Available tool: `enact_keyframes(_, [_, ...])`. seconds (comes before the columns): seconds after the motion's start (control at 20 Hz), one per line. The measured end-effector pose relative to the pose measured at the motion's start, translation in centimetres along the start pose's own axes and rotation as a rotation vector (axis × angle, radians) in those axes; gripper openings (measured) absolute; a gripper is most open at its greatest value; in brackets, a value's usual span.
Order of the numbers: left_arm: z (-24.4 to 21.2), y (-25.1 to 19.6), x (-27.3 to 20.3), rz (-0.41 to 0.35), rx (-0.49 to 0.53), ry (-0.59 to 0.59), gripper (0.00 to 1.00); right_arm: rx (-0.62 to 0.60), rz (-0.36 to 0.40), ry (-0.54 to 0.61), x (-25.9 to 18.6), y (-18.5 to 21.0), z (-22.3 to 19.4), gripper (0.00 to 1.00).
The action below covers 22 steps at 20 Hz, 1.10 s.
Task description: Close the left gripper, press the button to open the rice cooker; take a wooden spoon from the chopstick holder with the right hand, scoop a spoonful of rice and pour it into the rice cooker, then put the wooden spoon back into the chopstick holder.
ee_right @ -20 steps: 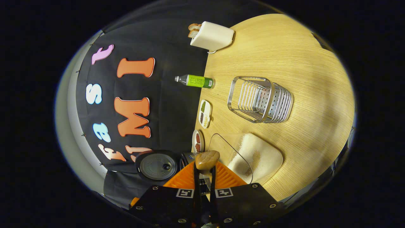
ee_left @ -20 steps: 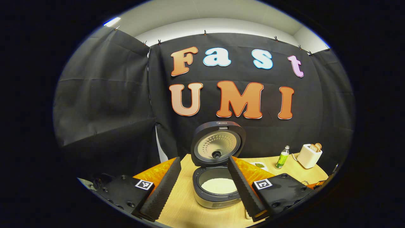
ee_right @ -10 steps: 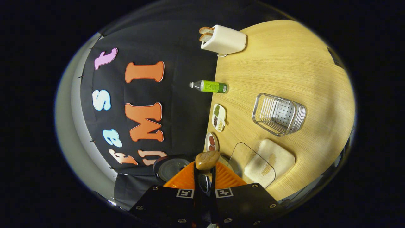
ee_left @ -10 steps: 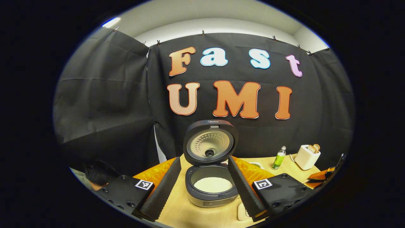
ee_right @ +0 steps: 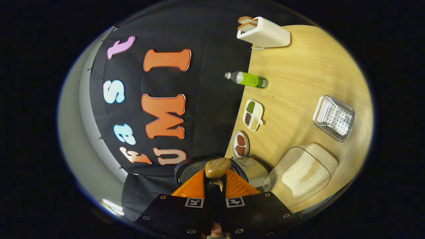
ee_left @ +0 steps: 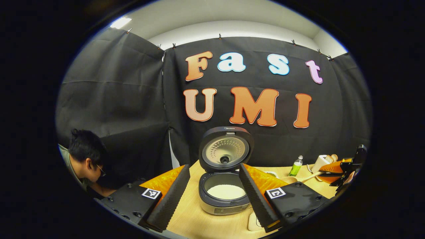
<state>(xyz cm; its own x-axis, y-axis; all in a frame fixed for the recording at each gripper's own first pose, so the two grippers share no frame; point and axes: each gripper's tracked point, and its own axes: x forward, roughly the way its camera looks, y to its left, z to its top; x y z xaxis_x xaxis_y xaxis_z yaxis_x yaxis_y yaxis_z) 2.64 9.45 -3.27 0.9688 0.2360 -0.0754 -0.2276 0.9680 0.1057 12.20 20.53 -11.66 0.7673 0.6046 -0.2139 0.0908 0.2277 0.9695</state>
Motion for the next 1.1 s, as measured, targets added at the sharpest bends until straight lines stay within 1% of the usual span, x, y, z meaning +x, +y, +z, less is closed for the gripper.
enact_keyframes(0.35, [0.0, 2.2, -1.3, 0.031, -0.005, 0.003, 0.97, -0.049, 0.022, 0.035, 4.4, 4.8, -2.9, 0.1])
enact_keyframes(0.5, [-0.1, 3.1, -1.4, 0.04, -0.008, 0.003, 0.97, -0.073, 0.027, 0.037, 5.8, 6.1, -3.8, 0.1])
enact_keyframes(0.6, [-0.1, 3.5, -1.8, 0.044, -0.008, 0.003, 0.97, -0.111, 0.022, 0.028, 6.9, 6.6, -4.2, 0.1])
enact_keyframes(0.8, [0.2, 4.3, -1.0, 0.048, -0.011, 0.002, 0.98, -0.219, 0.019, 0.004, 8.4, 8.6, -5.4, 0.1])
enact_keyframes(1.05, [0.2, 4.7, -0.6, 0.05, -0.022, -0.001, 0.98, -0.34, 0.018, -0.006, 9.9, 9.7, -6.7, 0.1])
enact_keyframes(1.1, [0.1, 4.7, -0.5, 0.049, -0.022, 0.0, 0.98, -0.368, 0.015, -0.009, 10.2, 9.4, -6.6, 0.1])
